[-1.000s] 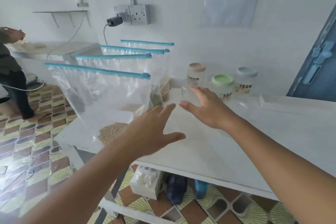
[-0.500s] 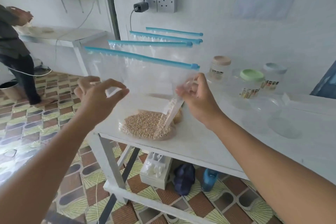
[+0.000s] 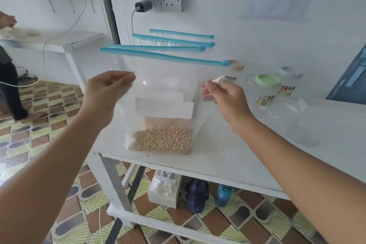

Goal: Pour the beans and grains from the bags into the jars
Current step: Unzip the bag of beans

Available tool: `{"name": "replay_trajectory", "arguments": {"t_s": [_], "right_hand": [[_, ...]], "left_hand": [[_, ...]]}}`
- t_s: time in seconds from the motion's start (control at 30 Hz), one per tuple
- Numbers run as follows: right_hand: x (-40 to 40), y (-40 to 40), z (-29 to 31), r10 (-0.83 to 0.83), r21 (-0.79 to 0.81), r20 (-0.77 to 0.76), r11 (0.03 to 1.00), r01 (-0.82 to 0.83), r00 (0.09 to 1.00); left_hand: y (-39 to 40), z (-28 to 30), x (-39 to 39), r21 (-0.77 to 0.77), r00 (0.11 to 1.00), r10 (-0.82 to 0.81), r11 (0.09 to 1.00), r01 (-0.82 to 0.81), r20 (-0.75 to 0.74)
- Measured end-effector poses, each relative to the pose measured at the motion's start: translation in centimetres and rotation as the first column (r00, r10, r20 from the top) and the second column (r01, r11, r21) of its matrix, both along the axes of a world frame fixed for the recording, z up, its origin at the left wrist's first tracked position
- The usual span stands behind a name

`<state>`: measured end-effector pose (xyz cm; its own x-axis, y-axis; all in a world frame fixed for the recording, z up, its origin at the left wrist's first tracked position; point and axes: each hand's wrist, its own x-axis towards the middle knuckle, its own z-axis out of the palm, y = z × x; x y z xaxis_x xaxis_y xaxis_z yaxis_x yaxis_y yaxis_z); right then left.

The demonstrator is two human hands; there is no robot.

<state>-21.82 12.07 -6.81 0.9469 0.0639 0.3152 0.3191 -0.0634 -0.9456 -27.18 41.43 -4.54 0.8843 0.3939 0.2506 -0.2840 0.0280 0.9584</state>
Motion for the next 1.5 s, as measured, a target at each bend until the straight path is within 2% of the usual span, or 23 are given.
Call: {"name": "replay_trajectory", "arguments": {"t_s": [0.3, 0.57, 0.8, 0.93, 1.0, 1.1, 1.2, 1.33, 1.5], "right_hand": [[1.7, -10.6, 0.9, -0.182, 0.017, -0.012, 0.983, 0.182, 0.983], [2.5, -22.0, 1.4, -0.290, 0.001, -0.034, 0.957, 0.290, 0.956], [2.9, -26.6, 1.3, -0.238, -0.051, -0.032, 0.970, 0.236, 0.971], [3.1, -26.9, 2.6, -0.222, 0.103, 0.013, 0.970, 0.219, 0.975], [3.4, -26.7, 3.0, -0.228, 0.116, 0.054, 0.968, 0.221, 0.972], [3.4, -26.1, 2.8, -0.237, 0.118, 0.060, 0.966, 0.229, 0.970], [3.7, -25.6, 3.2, -0.267, 0.166, 0.057, 0.953, 0.254, 0.962], [3.8, -24.8, 3.7, -0.265, 0.205, 0.035, 0.945, 0.253, 0.964], [3.5, -24.7, 3.8, -0.227, 0.190, 0.036, 0.958, 0.216, 0.973]], "left_hand": [[-10.3, 0.8, 4.2, -0.011, 0.990, -0.141, 0.990, 0.141, -0.009], [-22.1, 1.3, 7.8, 0.027, 0.981, -0.178, 0.983, 0.180, -0.074], [-26.6, 0.9, 9.4, 0.057, 0.988, -0.124, 0.990, 0.129, -0.087], [-26.9, 0.8, 9.4, 0.225, 0.995, -0.023, 0.973, 0.045, -0.100], [-27.2, 0.9, 9.2, 0.363, 0.997, 0.017, 0.932, 0.010, -0.071], [-27.6, 1.4, 8.5, 0.581, 0.998, 0.053, 0.812, -0.054, 0.018], [-28.6, 2.6, 7.5, 0.647, 0.996, 0.032, 0.758, -0.082, 0.089], [-30.7, 4.2, 8.0, 0.759, 0.965, -0.007, 0.619, -0.201, 0.262], [-34.9, 6.3, 9.2, 0.876, 0.952, -0.231, 0.477, -0.070, 0.202]]}}
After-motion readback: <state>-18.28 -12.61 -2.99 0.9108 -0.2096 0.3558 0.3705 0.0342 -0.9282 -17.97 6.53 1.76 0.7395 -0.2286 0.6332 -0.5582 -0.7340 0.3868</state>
